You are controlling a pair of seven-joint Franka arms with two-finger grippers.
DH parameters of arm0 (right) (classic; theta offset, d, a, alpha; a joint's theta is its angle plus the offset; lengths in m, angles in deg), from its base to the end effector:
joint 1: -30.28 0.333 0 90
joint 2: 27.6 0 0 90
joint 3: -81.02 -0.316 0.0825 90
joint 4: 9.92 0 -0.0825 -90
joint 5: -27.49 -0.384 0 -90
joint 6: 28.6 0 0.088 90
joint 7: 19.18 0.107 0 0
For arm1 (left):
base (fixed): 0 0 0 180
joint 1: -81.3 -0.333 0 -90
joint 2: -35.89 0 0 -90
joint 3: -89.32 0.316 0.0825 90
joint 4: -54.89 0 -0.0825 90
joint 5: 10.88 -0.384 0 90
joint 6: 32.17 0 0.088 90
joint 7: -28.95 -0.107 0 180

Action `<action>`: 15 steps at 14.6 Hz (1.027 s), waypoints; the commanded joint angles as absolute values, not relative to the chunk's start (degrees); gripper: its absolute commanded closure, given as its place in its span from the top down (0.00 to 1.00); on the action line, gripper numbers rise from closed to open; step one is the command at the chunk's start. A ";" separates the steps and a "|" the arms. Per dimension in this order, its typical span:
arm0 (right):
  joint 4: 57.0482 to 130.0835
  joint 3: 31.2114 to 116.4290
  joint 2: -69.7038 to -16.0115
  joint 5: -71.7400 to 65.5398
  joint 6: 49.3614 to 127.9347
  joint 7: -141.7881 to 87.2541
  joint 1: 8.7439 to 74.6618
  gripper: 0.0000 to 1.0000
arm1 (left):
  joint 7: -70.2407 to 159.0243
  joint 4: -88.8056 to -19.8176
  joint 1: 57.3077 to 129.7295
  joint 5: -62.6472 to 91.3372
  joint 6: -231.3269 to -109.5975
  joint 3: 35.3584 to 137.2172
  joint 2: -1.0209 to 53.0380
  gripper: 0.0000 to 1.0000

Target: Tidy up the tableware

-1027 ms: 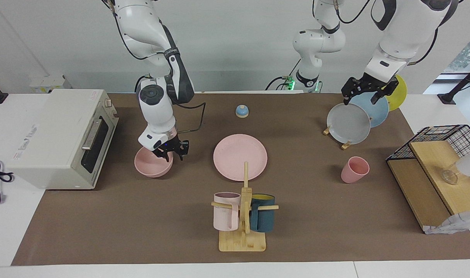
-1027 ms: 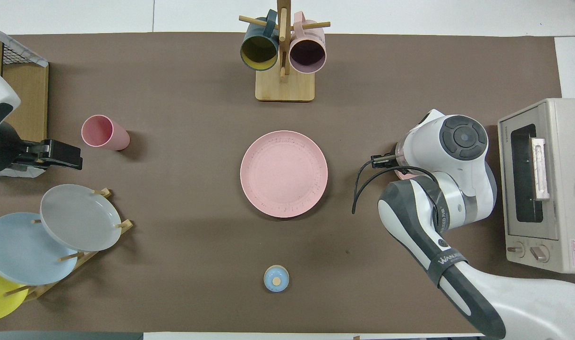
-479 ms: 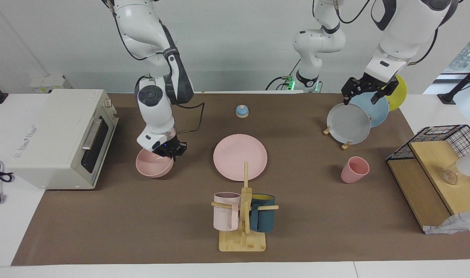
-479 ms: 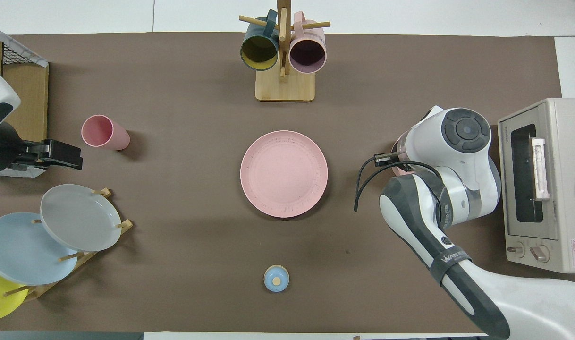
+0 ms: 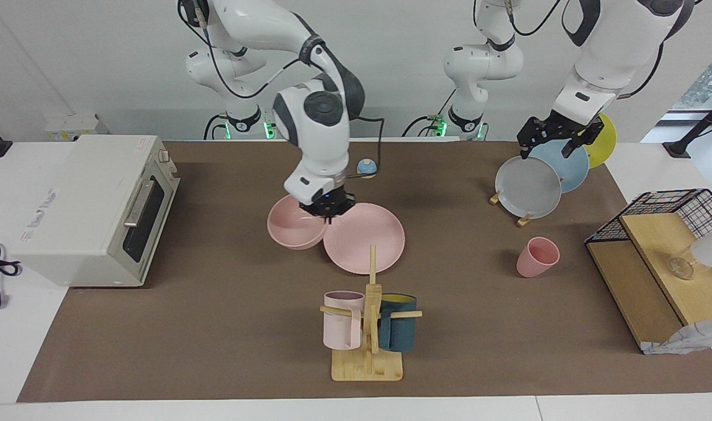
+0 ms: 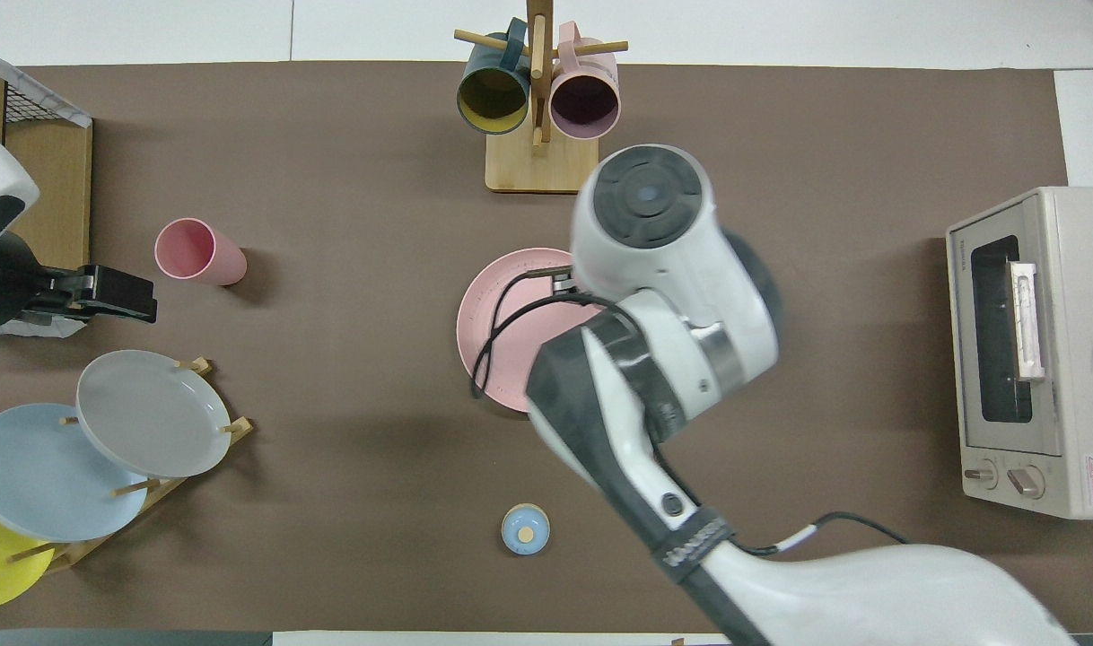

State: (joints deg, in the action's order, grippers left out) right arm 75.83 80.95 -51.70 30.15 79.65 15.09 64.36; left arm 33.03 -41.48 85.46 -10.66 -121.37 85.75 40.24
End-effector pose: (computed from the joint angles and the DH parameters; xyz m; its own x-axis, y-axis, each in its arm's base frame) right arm 0.5635 0.3780 0.4256 0.9999 0.0130 0.0010 0.0129 -0.9986 0.0516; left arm 0.5226 -0.0726 0.6120 0.9968 -0.0631 -0.0492 -0.0634 -0.9980 -0.0044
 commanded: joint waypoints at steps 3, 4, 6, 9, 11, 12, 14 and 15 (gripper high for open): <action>69.60 81.11 -59.60 32.32 84.05 21.24 69.04 0.00 | 33.61 -43.28 85.70 -11.32 -122.07 85.71 41.87 1.00; 71.53 81.11 -59.51 32.24 85.82 21.86 69.39 0.00 | 33.52 -44.07 85.44 -11.23 -123.82 85.71 41.87 1.00; 72.08 81.02 -59.42 32.06 87.15 21.95 69.48 0.00 | 33.35 -47.40 85.34 -11.23 -129.52 85.80 41.00 1.00; 72.17 81.11 -59.68 31.80 87.94 23.09 71.14 0.00 | 33.26 -48.48 84.56 -11.23 -139.72 85.80 33.29 1.00; 72.17 81.11 -60.56 32.06 88.21 24.67 71.94 0.00 | 33.26 -44.97 84.47 -11.23 -144.03 85.80 25.03 1.00; 72.25 81.11 -60.65 32.06 88.82 24.94 72.11 0.00 | 33.17 -44.17 84.38 -11.23 -145.88 85.89 22.65 1.00; 73.65 81.11 -60.65 32.06 89.00 25.20 72.72 0.00 | 33.25 -43.47 83.94 -11.32 -148.17 85.98 20.17 1.00; 73.84 81.11 -60.65 32.15 89.17 25.20 72.64 0.00 | 33.26 -43.38 83.85 -11.41 -149.23 85.98 19.20 1.00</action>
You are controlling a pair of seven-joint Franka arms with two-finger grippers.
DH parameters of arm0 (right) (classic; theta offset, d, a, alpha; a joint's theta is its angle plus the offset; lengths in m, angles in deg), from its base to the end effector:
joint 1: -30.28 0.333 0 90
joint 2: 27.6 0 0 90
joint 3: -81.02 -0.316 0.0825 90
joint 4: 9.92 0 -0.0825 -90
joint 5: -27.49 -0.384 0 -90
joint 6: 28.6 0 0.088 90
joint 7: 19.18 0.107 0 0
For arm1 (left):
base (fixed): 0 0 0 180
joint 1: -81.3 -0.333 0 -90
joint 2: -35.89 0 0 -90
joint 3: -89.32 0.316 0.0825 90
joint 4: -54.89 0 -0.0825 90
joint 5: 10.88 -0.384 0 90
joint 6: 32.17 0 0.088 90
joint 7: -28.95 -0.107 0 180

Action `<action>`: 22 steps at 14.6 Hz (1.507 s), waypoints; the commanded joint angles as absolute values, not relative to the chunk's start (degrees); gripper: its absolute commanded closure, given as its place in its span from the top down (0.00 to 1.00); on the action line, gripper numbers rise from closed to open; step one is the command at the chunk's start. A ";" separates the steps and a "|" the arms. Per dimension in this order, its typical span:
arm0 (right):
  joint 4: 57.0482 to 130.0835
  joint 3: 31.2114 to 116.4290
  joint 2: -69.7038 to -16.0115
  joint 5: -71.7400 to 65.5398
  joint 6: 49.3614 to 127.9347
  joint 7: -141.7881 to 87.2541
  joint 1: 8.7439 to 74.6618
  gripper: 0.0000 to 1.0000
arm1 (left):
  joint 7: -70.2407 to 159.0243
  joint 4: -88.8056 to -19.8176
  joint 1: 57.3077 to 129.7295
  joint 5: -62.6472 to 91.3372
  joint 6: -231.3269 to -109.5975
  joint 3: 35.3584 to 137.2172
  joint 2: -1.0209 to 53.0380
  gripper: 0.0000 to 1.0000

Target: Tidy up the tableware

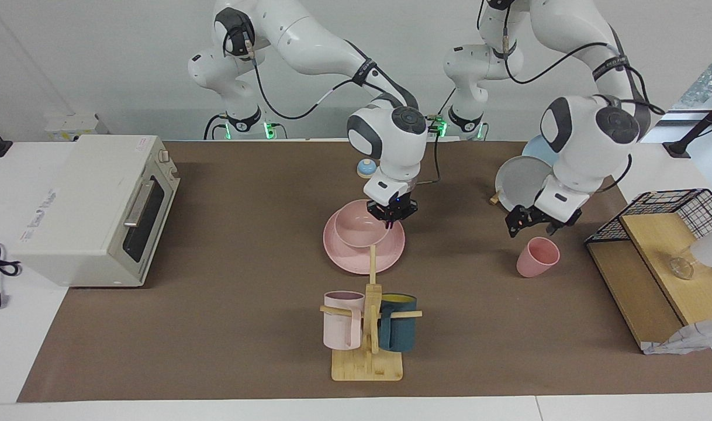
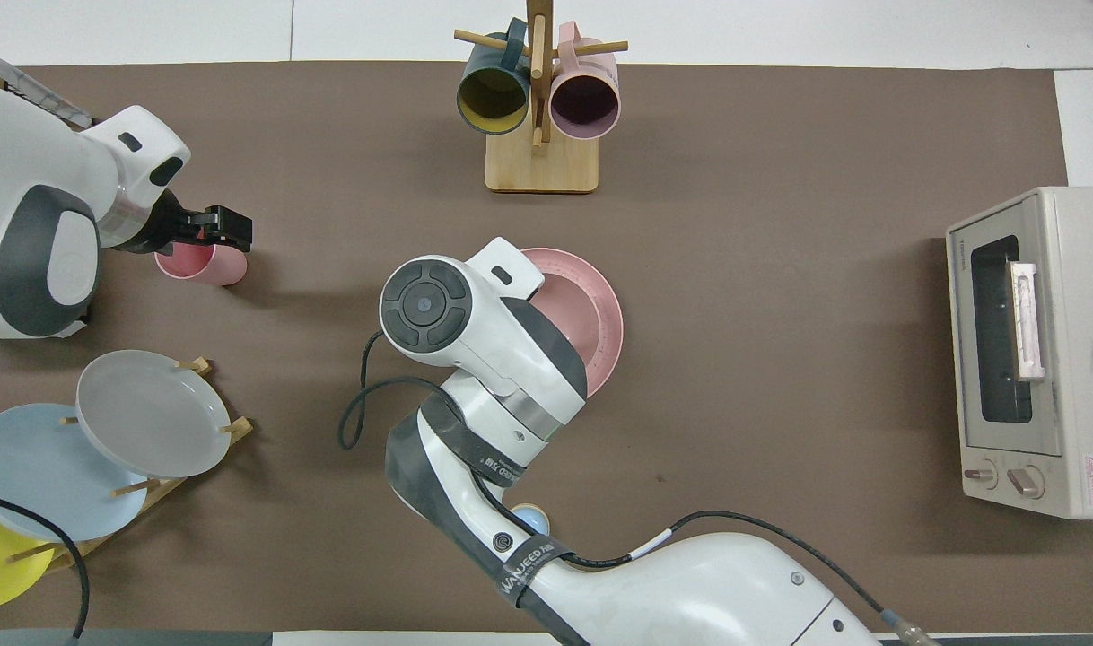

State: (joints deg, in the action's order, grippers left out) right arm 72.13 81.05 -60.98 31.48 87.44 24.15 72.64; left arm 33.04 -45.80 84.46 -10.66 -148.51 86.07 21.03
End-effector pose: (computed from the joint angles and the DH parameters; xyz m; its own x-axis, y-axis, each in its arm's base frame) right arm 0.5306 0.4780 0.3552 0.9986 0.0139 0.0504 0.0119 -0.9992 0.0393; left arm 0.6285 -0.0683 0.4206 0.9992 -0.0367 0.0128 -0.0369 -0.9991 0.0190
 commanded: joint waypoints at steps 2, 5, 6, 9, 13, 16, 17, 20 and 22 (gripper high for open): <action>73.84 81.11 -60.65 32.15 89.44 25.20 72.55 0.00 | 32.99 -43.64 83.59 -11.67 -150.73 86.06 18.32 1.00; 73.23 81.11 -60.65 31.36 90.14 25.21 71.85 0.24 | 33.25 -46.00 83.59 -11.67 -151.34 85.98 18.14 1.00; 72.61 81.11 -60.74 31.10 89.62 25.20 71.76 0.36 | 33.52 -47.58 83.59 -11.67 -152.04 86.06 18.31 0.99; 71.38 81.20 -60.39 31.44 87.78 26.26 71.24 0.41 | 33.52 -49.26 83.50 -11.67 -153.80 86.06 18.40 0.73; 64.34 81.20 -55.94 31.36 76.36 19.71 63.97 0.41 | 32.03 -49.18 82.18 -11.76 -154.07 86.15 18.23 0.00; 65.93 81.20 -47.40 30.83 64.87 -0.31 53.08 0.54 | 31.58 -47.78 82.18 -11.85 -153.55 86.15 17.97 0.00; 66.36 81.20 -45.29 30.48 61.35 -4.90 49.56 0.66 | 31.85 -46.29 82.44 -11.76 -152.50 86.15 17.96 0.00; 69.60 81.20 -39.67 30.48 56.14 -12.21 41.91 0.89 | 35.95 -39.62 84.28 -11.15 -144.35 85.80 18.49 0.00; 76.26 81.37 -33.61 30.48 56.39 -16.61 38.46 1.00 | 43.59 -31.38 87.61 -9.14 -134.79 85.62 18.40 0.00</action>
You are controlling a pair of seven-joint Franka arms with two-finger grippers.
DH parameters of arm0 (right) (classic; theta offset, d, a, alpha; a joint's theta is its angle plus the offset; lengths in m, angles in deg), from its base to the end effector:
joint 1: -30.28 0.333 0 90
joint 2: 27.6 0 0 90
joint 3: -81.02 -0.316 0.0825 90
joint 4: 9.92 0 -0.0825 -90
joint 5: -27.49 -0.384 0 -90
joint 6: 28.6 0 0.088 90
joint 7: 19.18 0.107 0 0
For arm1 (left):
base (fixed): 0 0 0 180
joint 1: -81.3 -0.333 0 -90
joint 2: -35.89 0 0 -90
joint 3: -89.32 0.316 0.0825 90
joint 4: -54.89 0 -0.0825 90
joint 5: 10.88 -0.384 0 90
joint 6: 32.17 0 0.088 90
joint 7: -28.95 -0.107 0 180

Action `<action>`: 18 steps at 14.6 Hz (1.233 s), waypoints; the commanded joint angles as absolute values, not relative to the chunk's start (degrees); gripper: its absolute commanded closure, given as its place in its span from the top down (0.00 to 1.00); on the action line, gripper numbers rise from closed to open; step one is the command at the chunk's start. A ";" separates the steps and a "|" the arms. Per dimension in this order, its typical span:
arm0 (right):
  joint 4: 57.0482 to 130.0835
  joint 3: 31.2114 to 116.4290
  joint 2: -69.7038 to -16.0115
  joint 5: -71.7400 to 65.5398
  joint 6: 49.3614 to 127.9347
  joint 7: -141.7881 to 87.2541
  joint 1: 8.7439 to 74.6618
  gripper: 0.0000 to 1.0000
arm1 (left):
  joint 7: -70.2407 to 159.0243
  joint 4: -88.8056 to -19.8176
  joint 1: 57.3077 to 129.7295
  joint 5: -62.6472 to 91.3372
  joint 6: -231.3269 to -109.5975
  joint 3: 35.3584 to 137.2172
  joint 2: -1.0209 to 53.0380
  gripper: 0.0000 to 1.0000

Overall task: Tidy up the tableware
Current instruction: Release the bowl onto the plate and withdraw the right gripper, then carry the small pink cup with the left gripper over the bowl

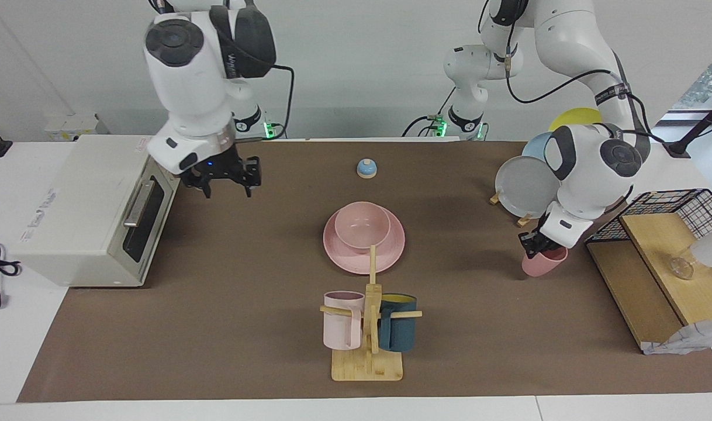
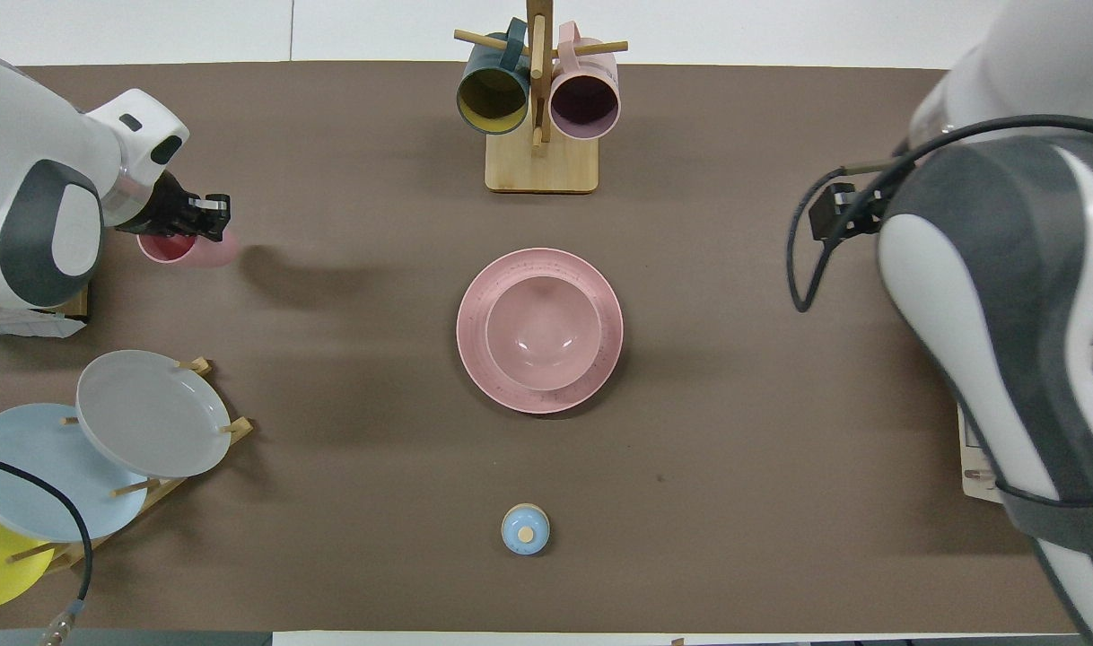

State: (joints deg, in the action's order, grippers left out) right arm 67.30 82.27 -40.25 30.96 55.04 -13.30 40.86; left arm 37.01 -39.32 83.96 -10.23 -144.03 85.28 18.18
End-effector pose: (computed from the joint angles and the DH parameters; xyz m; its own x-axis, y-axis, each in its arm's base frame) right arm 0.6022 0.0934 0.5910 0.9935 0.0529 -0.1010 0.0607 -0.9953 0.0760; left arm 0.6455 -0.0722 0.4355 0.9995 0.0312 -0.0049 0.0313 -0.9990 0.0316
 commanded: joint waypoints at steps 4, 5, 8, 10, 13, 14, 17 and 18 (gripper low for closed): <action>81.29 82.07 -29.46 30.65 56.57 -22.77 33.01 1.00 | 69.22 -20.11 101.22 -8.68 -125.60 85.62 16.31 0.00; 83.22 82.25 -28.41 30.83 57.18 -22.78 32.92 1.00 | 74.95 -16.60 103.95 -8.68 -125.25 85.54 14.47 0.00; 87.26 82.34 -26.82 30.74 59.90 -22.35 31.95 1.00 | 85.87 -15.68 112.56 -8.77 -130.13 85.62 13.48 0.00; 89.91 82.34 -24.97 30.74 61.93 -22.43 31.25 1.00 | 88.18 -19.54 116.70 -8.94 -135.41 85.62 12.25 0.00; 89.83 83.74 -24.44 30.74 62.55 -23.92 30.98 1.00 | 89.33 -26.30 119.00 -9.91 -141.93 85.71 11.99 0.00; 90.27 83.92 -24.18 30.74 62.81 -23.93 30.72 1.00 | 89.42 -27.19 119.27 -10.43 -142.46 85.71 11.55 0.00; 89.49 83.31 -25.22 31.44 62.90 -24.19 29.22 1.00 | 89.59 -28.26 120.06 -10.44 -142.47 85.71 10.14 0.00; 88.44 83.13 -26.10 31.53 62.29 -24.19 29.22 1.00 | 90.12 -28.61 120.58 -10.44 -142.82 85.71 9.79 0.00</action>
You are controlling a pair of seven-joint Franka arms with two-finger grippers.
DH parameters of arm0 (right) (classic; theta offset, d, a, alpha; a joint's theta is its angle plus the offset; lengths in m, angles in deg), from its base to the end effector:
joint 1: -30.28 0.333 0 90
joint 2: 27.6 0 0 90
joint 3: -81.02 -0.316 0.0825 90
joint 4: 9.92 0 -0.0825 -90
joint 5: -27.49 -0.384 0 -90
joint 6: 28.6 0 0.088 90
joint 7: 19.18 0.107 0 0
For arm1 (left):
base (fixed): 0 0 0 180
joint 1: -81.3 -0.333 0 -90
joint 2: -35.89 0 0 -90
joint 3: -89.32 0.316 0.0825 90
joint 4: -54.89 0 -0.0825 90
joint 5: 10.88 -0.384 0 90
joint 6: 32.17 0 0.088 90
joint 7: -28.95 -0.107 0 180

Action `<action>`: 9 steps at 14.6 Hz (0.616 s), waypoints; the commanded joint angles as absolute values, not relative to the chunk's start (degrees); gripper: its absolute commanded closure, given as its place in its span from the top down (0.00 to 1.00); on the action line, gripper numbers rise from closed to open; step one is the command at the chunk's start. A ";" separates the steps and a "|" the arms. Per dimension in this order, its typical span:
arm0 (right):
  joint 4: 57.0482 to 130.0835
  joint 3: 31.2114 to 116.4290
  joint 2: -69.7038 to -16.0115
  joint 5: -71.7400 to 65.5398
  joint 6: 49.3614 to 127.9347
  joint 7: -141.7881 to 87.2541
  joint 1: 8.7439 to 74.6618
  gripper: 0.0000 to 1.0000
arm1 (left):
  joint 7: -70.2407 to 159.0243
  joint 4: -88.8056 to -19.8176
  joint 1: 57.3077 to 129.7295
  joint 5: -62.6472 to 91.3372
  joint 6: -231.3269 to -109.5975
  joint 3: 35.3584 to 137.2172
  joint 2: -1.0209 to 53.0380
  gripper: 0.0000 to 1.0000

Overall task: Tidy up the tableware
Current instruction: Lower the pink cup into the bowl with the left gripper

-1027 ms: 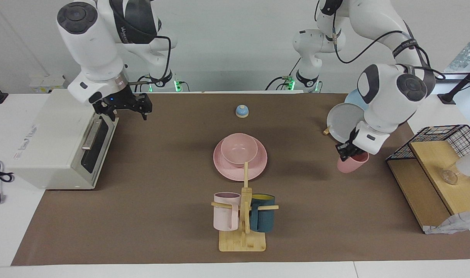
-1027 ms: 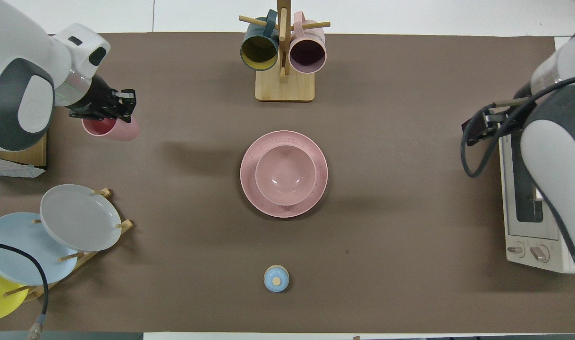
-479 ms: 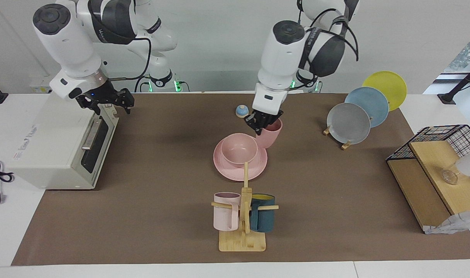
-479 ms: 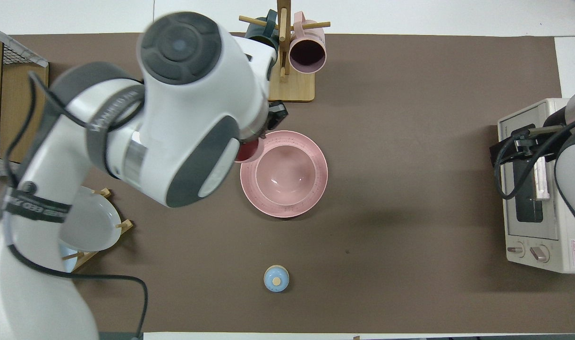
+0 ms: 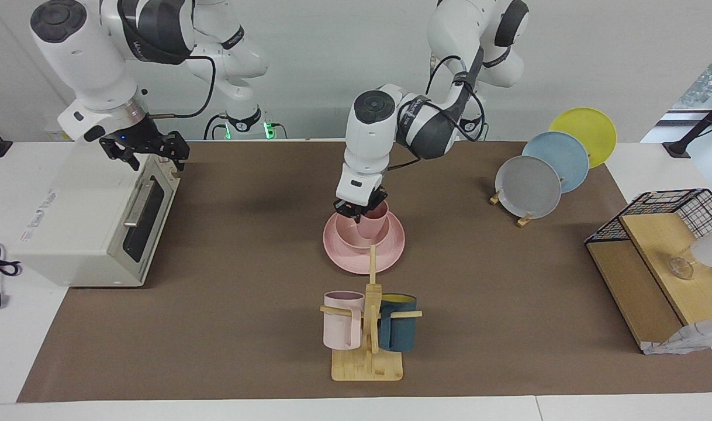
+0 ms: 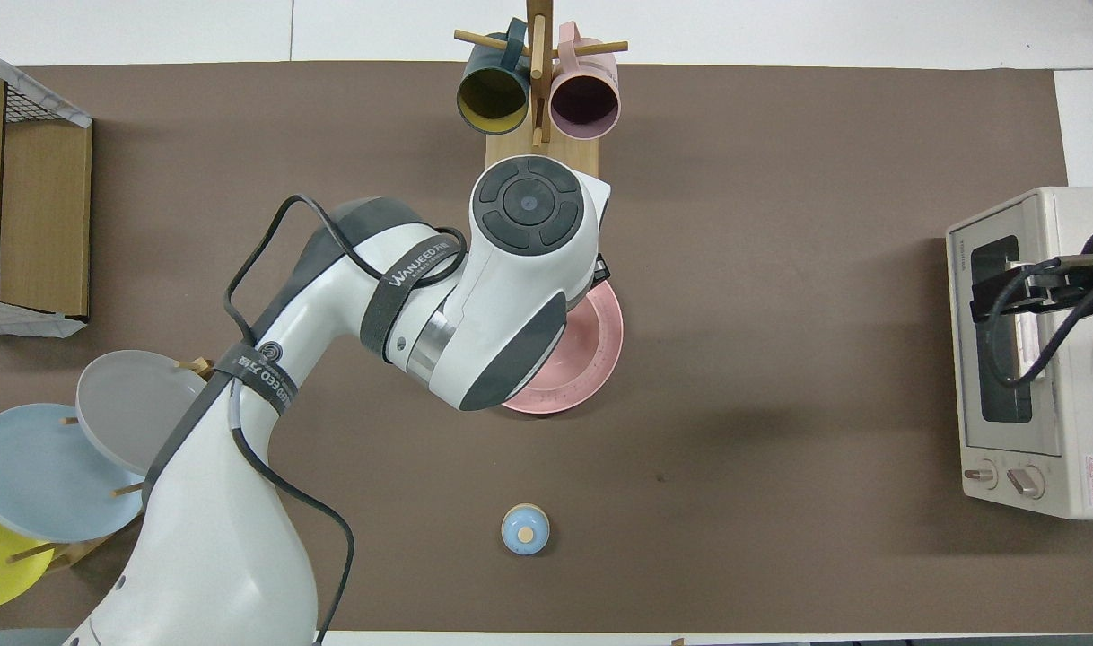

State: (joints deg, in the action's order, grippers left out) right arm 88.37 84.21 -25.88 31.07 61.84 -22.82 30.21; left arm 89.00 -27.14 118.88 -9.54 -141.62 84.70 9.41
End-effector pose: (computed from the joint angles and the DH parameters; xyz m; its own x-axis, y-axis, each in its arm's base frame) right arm 0.5387 -0.0377 0.5737 0.9939 0.0075 -0.1105 0.0135 -0.9985 0.0535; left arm 0.5198 -0.4609 0.4308 0.9462 0.3209 -0.0417 0.3226 -0.9455 0.0440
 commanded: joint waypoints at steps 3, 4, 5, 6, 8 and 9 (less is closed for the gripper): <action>87.37 82.52 -26.81 31.27 60.97 -24.71 27.82 1.00 | 90.30 -30.80 120.85 -11.66 -146.07 85.80 9.61 0.00; 87.55 82.34 -26.55 31.27 60.79 -26.11 26.86 1.00 | 90.21 -30.81 120.77 -12.37 -146.33 85.80 9.53 0.00; 87.64 82.25 -26.38 30.83 60.79 -26.82 26.07 1.00 | 90.21 -30.81 120.85 -12.55 -146.51 85.80 9.09 0.00; 87.72 82.51 -26.29 30.66 61.05 -26.65 26.41 1.00 | 90.12 -30.81 120.85 -13.16 -146.86 85.80 8.48 0.00; 87.64 82.95 -26.37 30.65 61.05 -26.30 28.08 1.00 | 90.03 -30.98 120.85 -13.25 -147.57 85.80 8.03 0.00; 87.64 83.39 -26.37 30.65 60.96 -26.56 28.34 1.00 | 90.03 -30.98 120.85 -13.25 -147.83 85.80 7.68 0.00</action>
State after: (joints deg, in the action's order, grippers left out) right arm 88.12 83.41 -26.33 31.05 61.57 -25.31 28.10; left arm 89.39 -30.08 119.98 -11.92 -146.10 84.94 7.92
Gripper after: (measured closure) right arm 0.000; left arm 0.956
